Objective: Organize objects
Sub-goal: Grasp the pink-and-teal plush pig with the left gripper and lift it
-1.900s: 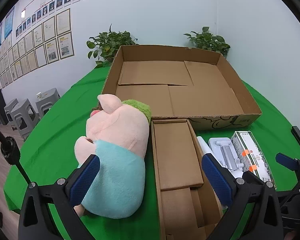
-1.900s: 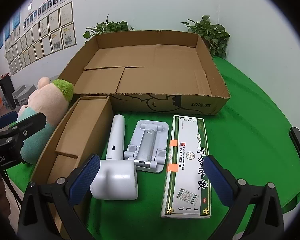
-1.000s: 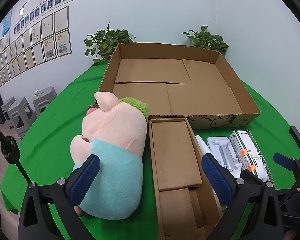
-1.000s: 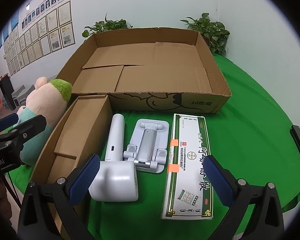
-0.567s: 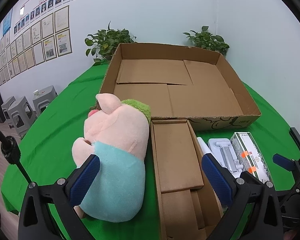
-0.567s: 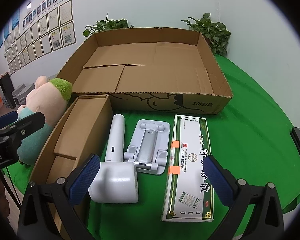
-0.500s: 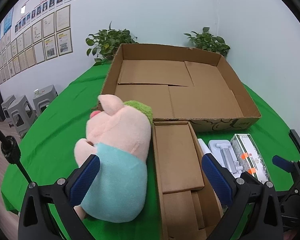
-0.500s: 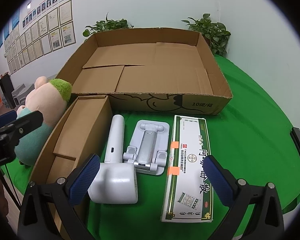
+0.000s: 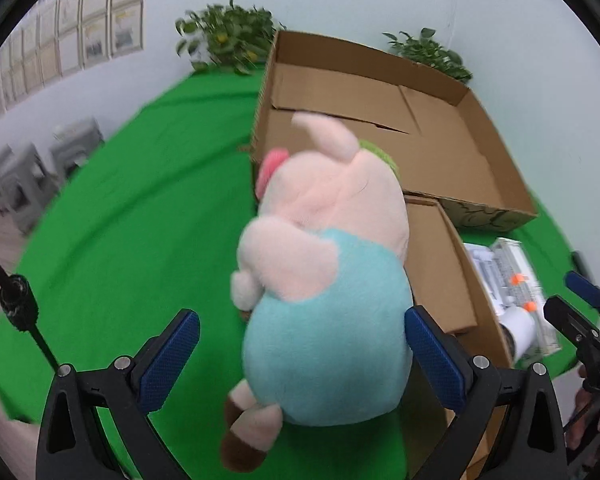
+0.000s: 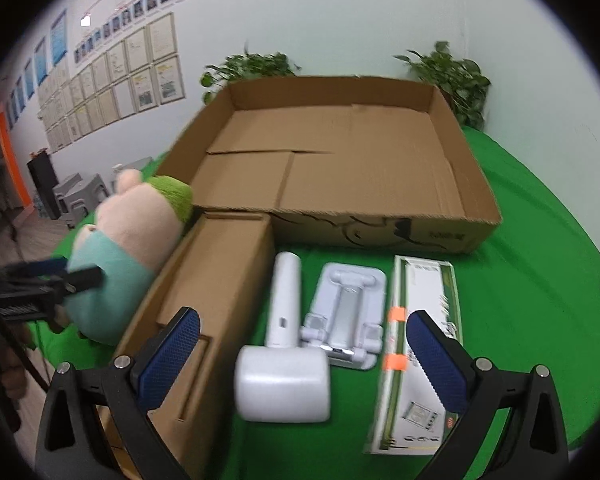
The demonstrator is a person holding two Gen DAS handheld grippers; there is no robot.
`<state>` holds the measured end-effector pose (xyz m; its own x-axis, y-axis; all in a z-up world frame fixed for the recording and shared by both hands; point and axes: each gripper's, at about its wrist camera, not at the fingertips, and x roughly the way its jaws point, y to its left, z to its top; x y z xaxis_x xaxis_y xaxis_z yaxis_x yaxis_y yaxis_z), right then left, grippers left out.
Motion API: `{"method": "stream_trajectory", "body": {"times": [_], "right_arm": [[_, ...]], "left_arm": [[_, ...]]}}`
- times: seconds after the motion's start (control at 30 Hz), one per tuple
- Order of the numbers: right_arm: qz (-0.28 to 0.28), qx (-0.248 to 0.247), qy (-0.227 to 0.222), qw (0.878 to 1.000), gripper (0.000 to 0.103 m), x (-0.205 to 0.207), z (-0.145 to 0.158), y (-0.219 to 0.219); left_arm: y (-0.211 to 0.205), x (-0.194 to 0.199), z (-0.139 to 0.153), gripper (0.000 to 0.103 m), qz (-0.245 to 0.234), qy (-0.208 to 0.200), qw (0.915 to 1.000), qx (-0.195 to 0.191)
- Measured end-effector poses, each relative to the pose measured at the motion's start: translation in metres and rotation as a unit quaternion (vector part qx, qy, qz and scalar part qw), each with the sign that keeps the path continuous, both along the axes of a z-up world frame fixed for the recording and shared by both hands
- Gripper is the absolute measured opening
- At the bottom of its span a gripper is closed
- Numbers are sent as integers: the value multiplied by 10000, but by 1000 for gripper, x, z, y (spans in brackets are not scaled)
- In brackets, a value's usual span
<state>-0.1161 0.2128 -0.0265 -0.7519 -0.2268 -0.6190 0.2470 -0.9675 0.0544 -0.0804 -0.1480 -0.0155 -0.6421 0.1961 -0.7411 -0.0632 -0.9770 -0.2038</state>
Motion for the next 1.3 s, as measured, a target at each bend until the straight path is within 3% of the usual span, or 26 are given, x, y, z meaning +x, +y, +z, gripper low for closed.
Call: {"method": "stream_trajectory", "body": {"times": [0.03,0.1,0.2,0.3,0.4,0.53,0.63,0.9,0.97,1.17,1.23,1.3], "right_arm": [[116,1,66,9999,103,2,4,-5],[407,-38,140,9991,103,6,12,-16],[802,-166,243,9963,103,10,27,-32],[1218,-349,358,9913,103,14,45,-50],[1752,-694,305,9816,103,16,64,-68],[2460,-1335,-65,9600,103,6,76,-91],[2634,-1645,-734,9477,103,-17,56,-115],[2604,-1373,-2264,9285,103,-59,-20,-169],[2641,-1159,-2424,9263,103,-57,-29,-175],[2620,-1110,-2434,9272,101,-42,-29,-176],[2655,-868,-2378,9303,98,-38,-32,-178],[2610,-933,-2407,9302,91,-39,-39,-175]], "left_arm": [[-5,-2,-6,101,-86,-66,9995,285],[-9,-3,-9,79,-300,-52,9978,593],[-8,3,-8,67,-429,49,9978,499],[-20,11,-5,60,-361,64,9966,734],[-33,31,6,56,-182,181,9976,651],[-49,66,10,56,23,163,9967,800],[-55,84,3,56,248,108,9962,828],[-66,105,-4,56,420,201,9941,978],[-67,108,-5,56,452,217,9938,990],[-69,112,-7,55,503,233,9926,1083],[-64,112,-5,54,446,267,9940,966],[-57,111,-3,52,350,312,9958,787]]}}
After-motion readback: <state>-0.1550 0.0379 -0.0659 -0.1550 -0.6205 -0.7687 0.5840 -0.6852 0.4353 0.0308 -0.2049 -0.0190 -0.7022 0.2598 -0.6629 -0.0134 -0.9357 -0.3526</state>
